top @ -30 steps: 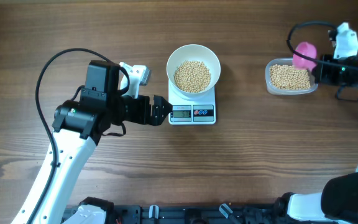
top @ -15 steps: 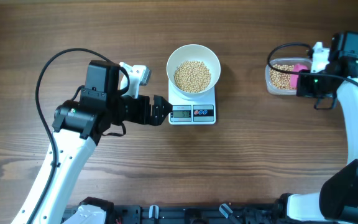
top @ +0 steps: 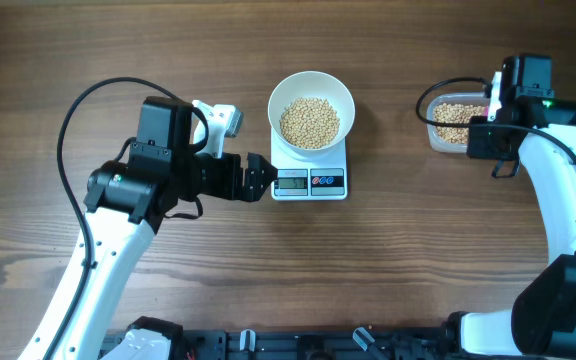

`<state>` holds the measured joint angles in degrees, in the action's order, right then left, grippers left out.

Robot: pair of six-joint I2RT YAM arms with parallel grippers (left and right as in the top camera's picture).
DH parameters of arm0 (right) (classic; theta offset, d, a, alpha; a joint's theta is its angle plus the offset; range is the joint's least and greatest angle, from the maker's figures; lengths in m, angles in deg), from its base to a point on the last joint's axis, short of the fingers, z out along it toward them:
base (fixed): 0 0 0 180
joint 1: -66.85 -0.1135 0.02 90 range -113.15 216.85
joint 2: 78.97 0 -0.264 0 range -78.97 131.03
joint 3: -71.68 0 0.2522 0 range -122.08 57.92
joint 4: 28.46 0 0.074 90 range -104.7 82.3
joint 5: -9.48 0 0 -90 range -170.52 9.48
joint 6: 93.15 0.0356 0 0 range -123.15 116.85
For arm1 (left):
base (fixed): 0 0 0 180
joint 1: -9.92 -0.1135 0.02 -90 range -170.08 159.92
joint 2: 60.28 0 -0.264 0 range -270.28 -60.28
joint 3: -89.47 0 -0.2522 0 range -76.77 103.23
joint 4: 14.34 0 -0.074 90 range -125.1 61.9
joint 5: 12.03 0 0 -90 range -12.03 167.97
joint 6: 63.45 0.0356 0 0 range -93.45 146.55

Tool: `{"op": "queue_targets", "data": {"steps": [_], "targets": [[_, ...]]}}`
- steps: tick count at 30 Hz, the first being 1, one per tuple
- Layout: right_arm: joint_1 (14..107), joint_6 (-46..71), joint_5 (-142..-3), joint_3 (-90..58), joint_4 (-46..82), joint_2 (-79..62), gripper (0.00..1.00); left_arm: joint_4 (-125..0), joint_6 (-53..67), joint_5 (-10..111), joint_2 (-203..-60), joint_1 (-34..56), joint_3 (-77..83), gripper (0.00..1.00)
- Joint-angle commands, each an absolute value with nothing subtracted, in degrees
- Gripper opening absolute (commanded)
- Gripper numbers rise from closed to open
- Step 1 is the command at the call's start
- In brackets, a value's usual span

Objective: Scoop item into bowl and weigh 150g on scale
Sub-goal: 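Return the empty scoop to the soybean tub with the right gripper, then scoop more soybeans from the tub with the right gripper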

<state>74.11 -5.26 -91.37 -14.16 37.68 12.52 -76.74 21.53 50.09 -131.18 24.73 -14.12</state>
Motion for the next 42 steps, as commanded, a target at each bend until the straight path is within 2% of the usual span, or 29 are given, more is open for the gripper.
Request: {"op": "queue_targets", "data": {"steps": [1,8,20,25,29,38,42], "targets": [[73.96,-3.1,-93.36,-13.57,37.18,11.82,0.04,-76.74,21.64,50.41,-131.13,24.31,-12.96,1.0],[73.92,-3.38,-86.58,-13.57,37.42,15.82,0.04,-76.74,21.62,50.41,-131.13,24.31,-12.96,1.0],[74.51,-10.73,-69.53,-13.59,37.77,18.46,0.04,-76.72,21.62,50.41,-131.13,24.31,-12.96,1.0],[79.95,-12.41,-60.44,-13.59,38.21,18.46,0.04,-76.74,21.64,50.41,-131.13,24.31,-12.96,1.0],[86.92,-15.54,-48.09,-13.57,38.49,18.55,0.04,-76.72,21.62,50.41,-131.13,24.31,-12.96,1.0],[94.22,-16.69,-40.22,-13.57,39.21,23.05,0.04,-76.72,21.62,50.41,-131.13,24.31,-12.96,1.0],[98.0,-17.15,-32.31,-13.57,39.56,25.39,0.04,-76.74,21.62,50.41,-131.13,24.31,-12.96,1.0]]}}
